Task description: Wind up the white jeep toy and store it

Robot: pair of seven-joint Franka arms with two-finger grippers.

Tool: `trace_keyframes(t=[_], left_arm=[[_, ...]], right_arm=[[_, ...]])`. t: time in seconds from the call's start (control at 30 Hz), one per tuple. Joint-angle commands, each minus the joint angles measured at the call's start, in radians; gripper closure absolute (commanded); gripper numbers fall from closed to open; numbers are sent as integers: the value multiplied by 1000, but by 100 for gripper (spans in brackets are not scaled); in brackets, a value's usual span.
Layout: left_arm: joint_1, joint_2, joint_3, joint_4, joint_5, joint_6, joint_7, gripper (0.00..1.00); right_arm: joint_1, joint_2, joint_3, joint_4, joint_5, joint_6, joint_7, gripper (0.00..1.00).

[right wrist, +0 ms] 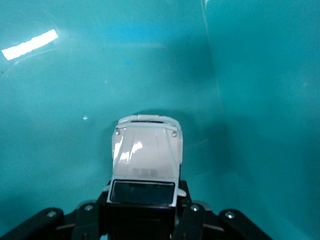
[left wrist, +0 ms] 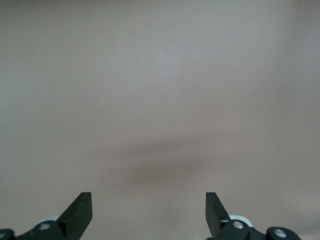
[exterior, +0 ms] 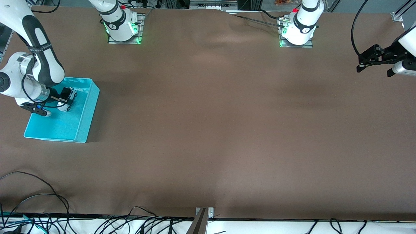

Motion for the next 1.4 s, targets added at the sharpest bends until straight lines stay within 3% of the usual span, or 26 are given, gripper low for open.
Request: trace_keyframes(t=[0.0, 0.3, 0.33, 0.4, 0.43, 0.57, 0.83, 1.13, 1.37], left_arm=[[-2, 13, -1, 35, 15, -22, -7, 0], [-2, 13, -1, 35, 15, -22, -7, 0], [-2, 13, -1, 35, 15, -22, -7, 0], [-2, 13, -1, 35, 15, -22, -7, 0], [-2, 13, -3, 35, 15, -22, -7, 0], [-2, 13, -1, 35, 15, -22, -7, 0], [-2, 13, -3, 35, 15, -22, -7, 0], [-2, 13, -3, 35, 15, -22, -7, 0], [-2, 13, -3, 35, 16, -22, -7, 0]], right_arm=[[-17, 12, 6, -16, -18, 17, -11, 100], [-20, -3, 6, -28, -18, 7, -6, 75], [-20, -11, 7, -30, -18, 6, 0, 67], [-18, -23, 7, -30, -18, -6, 5, 37], [-18, -35, 7, -30, -18, -25, 6, 28], [-17, -91, 7, -22, -18, -121, 11, 7], [-15, -175, 15, 4, -17, -269, 12, 0], [-12, -278, 22, 93, 3, -479, 8, 0], [-14, -339, 29, 261, 153, -684, 5, 0]])
